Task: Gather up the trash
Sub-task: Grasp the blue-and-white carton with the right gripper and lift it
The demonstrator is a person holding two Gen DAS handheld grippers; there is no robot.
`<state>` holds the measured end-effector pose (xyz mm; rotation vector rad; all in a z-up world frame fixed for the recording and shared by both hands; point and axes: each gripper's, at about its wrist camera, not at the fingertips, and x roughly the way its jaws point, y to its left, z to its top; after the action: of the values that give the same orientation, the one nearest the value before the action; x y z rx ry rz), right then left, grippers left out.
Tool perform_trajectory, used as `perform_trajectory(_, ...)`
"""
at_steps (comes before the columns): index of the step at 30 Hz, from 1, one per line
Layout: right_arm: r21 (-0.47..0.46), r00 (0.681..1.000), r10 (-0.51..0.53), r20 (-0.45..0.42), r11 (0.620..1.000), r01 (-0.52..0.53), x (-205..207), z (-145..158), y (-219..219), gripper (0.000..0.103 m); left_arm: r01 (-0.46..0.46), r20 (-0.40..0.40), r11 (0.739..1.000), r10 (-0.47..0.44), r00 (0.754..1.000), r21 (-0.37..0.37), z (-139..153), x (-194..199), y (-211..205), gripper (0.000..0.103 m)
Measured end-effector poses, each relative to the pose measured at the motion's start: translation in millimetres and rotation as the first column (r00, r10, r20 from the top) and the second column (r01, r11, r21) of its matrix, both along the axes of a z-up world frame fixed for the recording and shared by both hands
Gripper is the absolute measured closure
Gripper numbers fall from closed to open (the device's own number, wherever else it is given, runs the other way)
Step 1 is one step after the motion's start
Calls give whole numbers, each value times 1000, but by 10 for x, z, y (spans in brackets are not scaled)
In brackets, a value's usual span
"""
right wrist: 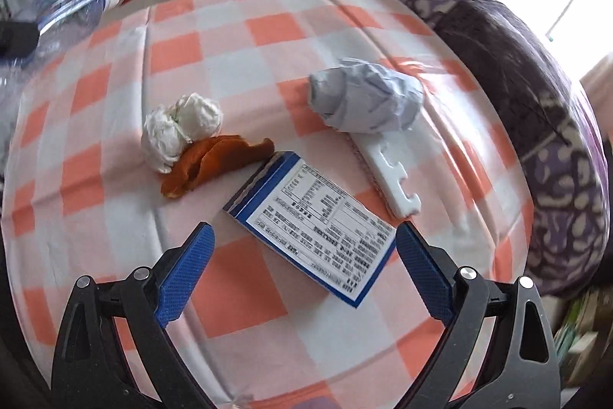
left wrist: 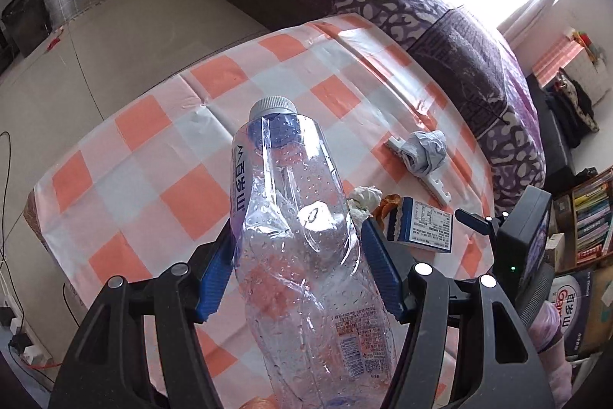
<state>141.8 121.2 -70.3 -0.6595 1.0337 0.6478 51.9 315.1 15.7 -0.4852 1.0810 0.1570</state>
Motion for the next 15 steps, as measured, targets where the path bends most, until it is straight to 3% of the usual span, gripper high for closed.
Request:
perform_trajectory(4, -116, 992, 120, -47, 985, -125, 60, -221, 166, 10, -36, -20, 999, 35, 999, -23, -52, 11, 165, 39)
perform_trajectory(6, -85, 988, 134, -81, 986, -140, 130, -219, 189, 10, -45, -26, 998, 44, 999, -34, -72, 31, 195, 39)
perform_trajectory(8, -49, 982, 117, -149, 991, -125, 191, -217, 184, 22, -44, -28, 999, 43, 999, -29, -81, 51, 187, 39)
perform_trajectory(9, 6, 972, 99, -215, 995, -100, 229, -192, 158, 42, -42, -29, 999, 41, 999, -23, -82, 65, 169, 39)
perform_trajectory(15, 82, 987, -28, -161, 996, 42, 135, -124, 27, 46, -26, -21, 1000, 26, 999, -3, -84, 82, 77, 39)
